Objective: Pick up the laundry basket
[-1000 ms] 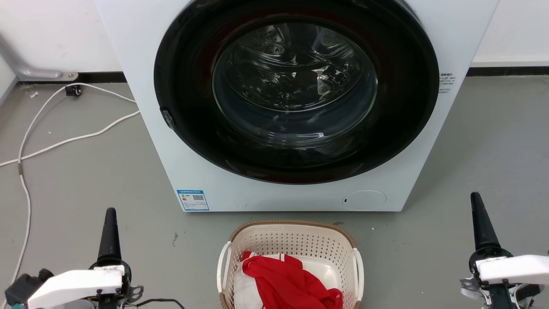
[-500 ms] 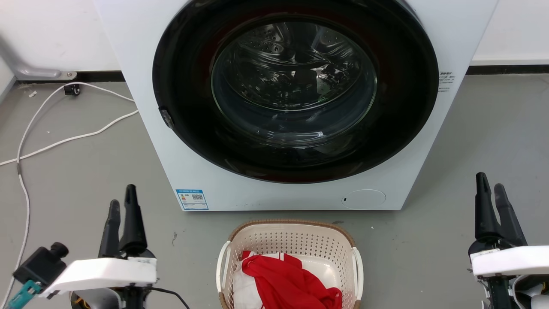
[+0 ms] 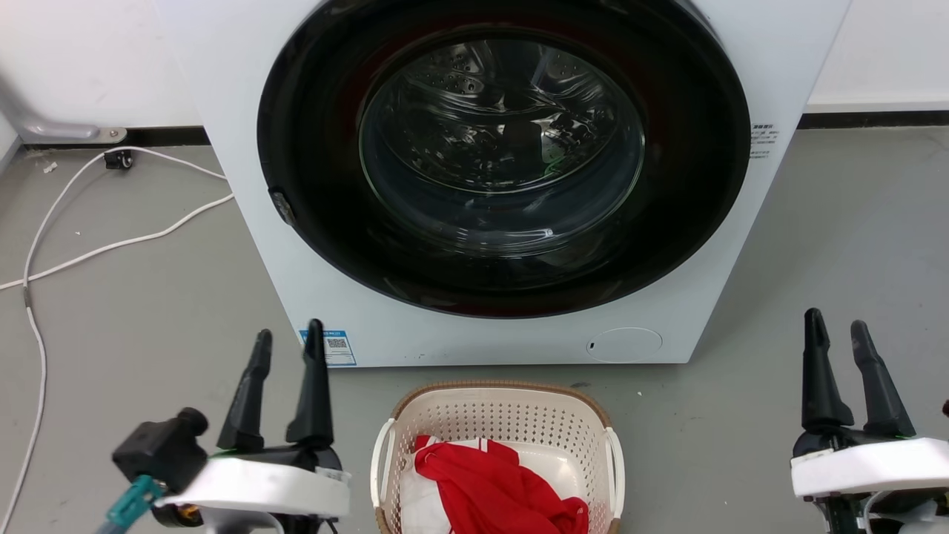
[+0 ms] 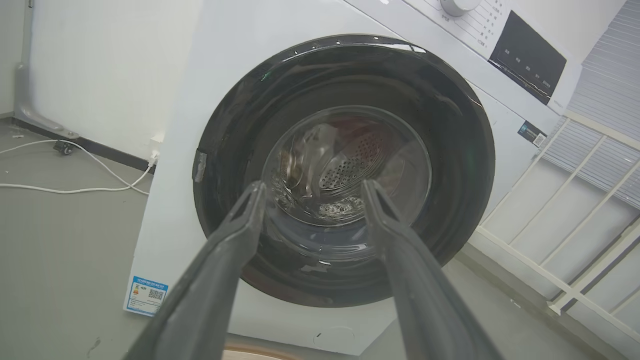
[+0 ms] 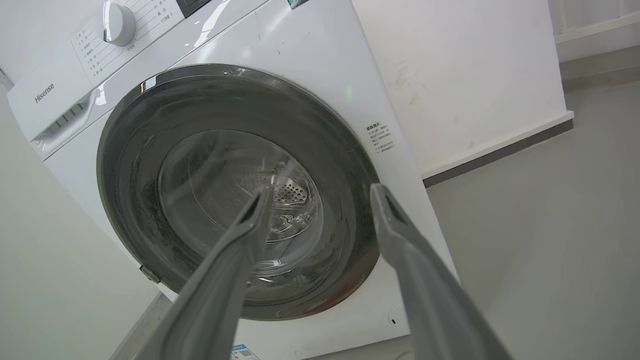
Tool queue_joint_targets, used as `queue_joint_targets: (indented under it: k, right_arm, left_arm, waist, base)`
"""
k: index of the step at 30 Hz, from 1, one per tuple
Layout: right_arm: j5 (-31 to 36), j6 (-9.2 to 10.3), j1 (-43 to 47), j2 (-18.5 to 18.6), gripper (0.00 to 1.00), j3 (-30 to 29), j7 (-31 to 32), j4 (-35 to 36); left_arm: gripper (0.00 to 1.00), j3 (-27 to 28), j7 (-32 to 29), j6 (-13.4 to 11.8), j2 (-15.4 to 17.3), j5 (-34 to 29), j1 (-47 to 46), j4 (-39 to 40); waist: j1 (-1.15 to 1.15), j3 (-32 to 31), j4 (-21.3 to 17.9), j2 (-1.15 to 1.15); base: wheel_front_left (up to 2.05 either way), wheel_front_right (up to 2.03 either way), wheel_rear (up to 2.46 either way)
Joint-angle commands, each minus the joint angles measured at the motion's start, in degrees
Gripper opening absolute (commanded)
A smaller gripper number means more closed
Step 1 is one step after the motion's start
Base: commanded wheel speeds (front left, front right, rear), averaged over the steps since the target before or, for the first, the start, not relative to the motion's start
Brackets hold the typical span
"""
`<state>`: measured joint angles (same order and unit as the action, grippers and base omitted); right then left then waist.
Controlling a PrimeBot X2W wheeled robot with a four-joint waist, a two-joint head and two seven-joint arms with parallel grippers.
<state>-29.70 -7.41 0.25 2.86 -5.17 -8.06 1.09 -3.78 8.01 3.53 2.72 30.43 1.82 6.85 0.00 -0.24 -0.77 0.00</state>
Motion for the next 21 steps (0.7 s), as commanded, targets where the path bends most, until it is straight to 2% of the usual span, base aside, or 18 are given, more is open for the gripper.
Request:
queue_joint_targets:
  k: [1,5,14,21]
  right_arm:
    - [1.6,-0.11,0.0,0.1,1.0,0.2,-0.5,1.0]
    - [5.3,-0.11,0.5,0.1,1.0,1.2,-1.1,1.2]
    - [13.2,-0.12,1.7,0.1,1.0,2.3,-2.2,-0.4]
    - [17.3,-0.12,2.0,0.1,1.0,3.0,-3.2,-1.1]
  left_arm:
    - [1.0,-0.6,0.5,0.1,0.2,-1.7,0.0,0.8]
    - [1.0,-1.9,1.0,-0.1,0.3,-4.4,0.7,-0.9]
    - [1.0,-6.3,2.4,-1.7,2.6,-11.5,1.3,-2.3]
    - [1.0,-8.7,3.3,-4.6,3.8,-15.3,1.6,-3.3]
  waist:
    - [0.0,0.0,0.0,0.0]
    - [0.0,-0.1,-0.2,0.0]
    - [0.0,-0.1,-0.2,0.0]
    - [0.0,-0.1,-0.2,0.0]
  base:
    - [0.0,0.0,0.0]
    - [0.0,0.0,0.0]
    - [0.0,0.0,0.0]
    - [0.0,0.0,0.0]
